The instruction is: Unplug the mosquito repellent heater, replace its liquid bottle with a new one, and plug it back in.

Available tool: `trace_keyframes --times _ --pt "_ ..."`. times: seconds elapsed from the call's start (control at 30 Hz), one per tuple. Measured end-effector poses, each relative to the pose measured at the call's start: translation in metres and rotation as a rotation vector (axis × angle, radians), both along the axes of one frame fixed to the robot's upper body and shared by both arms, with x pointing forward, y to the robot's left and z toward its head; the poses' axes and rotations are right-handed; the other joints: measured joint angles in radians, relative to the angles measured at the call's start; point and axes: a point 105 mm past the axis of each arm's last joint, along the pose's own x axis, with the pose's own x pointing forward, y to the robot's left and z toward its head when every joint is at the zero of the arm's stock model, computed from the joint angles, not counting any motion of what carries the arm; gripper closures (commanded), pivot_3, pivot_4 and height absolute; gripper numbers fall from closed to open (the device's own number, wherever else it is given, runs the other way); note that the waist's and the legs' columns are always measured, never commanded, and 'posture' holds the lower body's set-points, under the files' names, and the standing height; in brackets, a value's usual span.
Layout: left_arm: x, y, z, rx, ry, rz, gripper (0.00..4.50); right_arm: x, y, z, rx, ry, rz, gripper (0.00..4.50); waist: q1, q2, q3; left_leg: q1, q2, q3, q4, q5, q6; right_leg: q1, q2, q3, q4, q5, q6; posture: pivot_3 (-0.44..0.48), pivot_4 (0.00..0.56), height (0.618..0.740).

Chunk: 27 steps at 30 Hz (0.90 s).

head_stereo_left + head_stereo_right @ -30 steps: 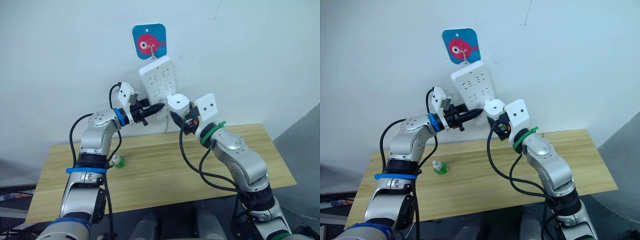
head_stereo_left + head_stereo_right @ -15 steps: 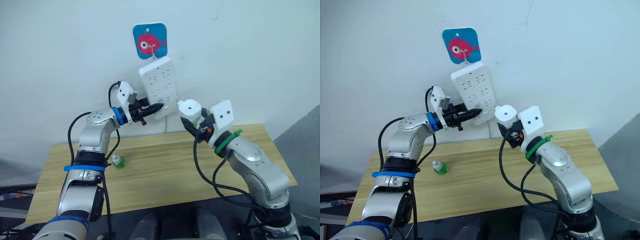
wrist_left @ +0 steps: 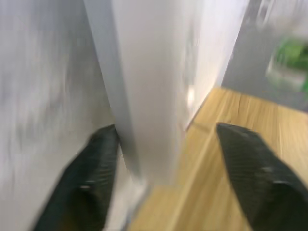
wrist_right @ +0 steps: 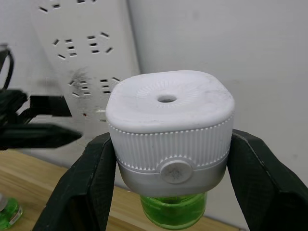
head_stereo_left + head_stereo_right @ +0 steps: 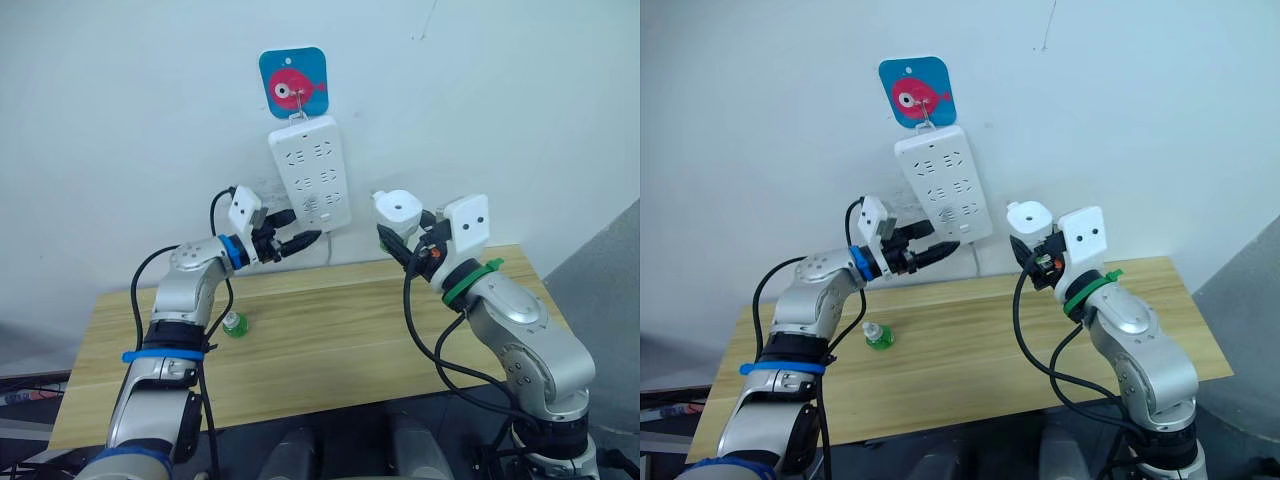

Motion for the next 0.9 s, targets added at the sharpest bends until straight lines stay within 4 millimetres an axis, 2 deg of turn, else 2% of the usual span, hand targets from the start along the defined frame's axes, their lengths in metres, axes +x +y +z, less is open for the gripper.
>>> trace_keyframes --times 0.13,0.23,0.3,0.4,0.57,0.67,0.73,0.9 --pt "-0.017 0.022 -0.013 0.07 -0.008 0.074 0.02 0.007 -0.014 -0.003 0.108 0.035 -0.058 1.57 0.0 0.001 0.0 0.0 0.0 0.001 -0.001 0.0 0.0 0.0 0.0 0.001 0.0 0.0 0.0 -0.006 0.171 0.74" --pt "-0.044 0.016 -0.03 0.081 0.014 0.053 0.02 0.014 -0.029 -0.011 0.258 0.108 -0.125 1.57 0.003 0.001 0.001 0.0 0.0 0.001 -0.001 0.0 0.0 0.0 0.0 0.002 0.0 0.0 0.0 0.015 0.174 0.74" --pt "-0.057 0.001 -0.028 0.063 -0.023 0.025 0.02 0.016 -0.033 -0.017 0.409 0.179 -0.135 1.57 0.014 0.002 0.001 0.0 0.0 0.0 -0.001 0.0 0.0 0.0 0.0 0.002 0.0 0.0 -0.001 0.02 0.176 0.74" --pt "-0.066 -0.038 -0.009 -0.015 -0.125 -0.033 0.02 0.018 -0.035 -0.021 0.671 0.285 -0.111 1.57 0.032 0.004 0.003 0.001 0.0 0.0 0.0 0.0 0.0 0.002 0.0 0.002 0.0 0.001 -0.002 0.023 0.178 0.74" --pt "-0.068 -0.091 0.015 -0.096 -0.234 -0.098 0.02 0.011 -0.035 -0.014 0.905 0.366 -0.014 1.57 0.032 0.005 0.003 0.002 0.0 0.001 -0.001 0.0 0.0 0.002 0.001 0.003 0.0 0.001 -0.002 0.031 0.174 0.74" --pt "-0.066 -0.115 0.024 -0.137 -0.27 -0.115 0.02 0.006 -0.034 -0.007 0.982 0.381 0.03 1.57 0.029 0.005 0.003 0.003 0.001 0.003 -0.001 0.0 0.0 0.002 0.001 0.003 0.0 0.001 -0.002 0.031 0.174 0.74" --pt "-0.061 -0.124 0.025 -0.143 -0.279 -0.114 0.02 0.003 -0.034 -0.006 1.003 0.398 0.042 1.57 0.026 0.005 0.003 0.003 0.002 0.004 -0.001 0.0 0.0 0.002 0.002 0.004 0.0 0.001 -0.002 0.031 0.174 0.74" --pt "-0.053 -0.128 0.024 -0.154 -0.281 -0.085 0.02 -0.001 -0.032 -0.006 1.008 0.433 0.054 1.57 0.025 0.005 0.003 0.004 0.002 0.005 -0.001 0.0 0.0 0.002 0.002 0.004 0.001 0.001 -0.001 0.001 0.172 0.74"
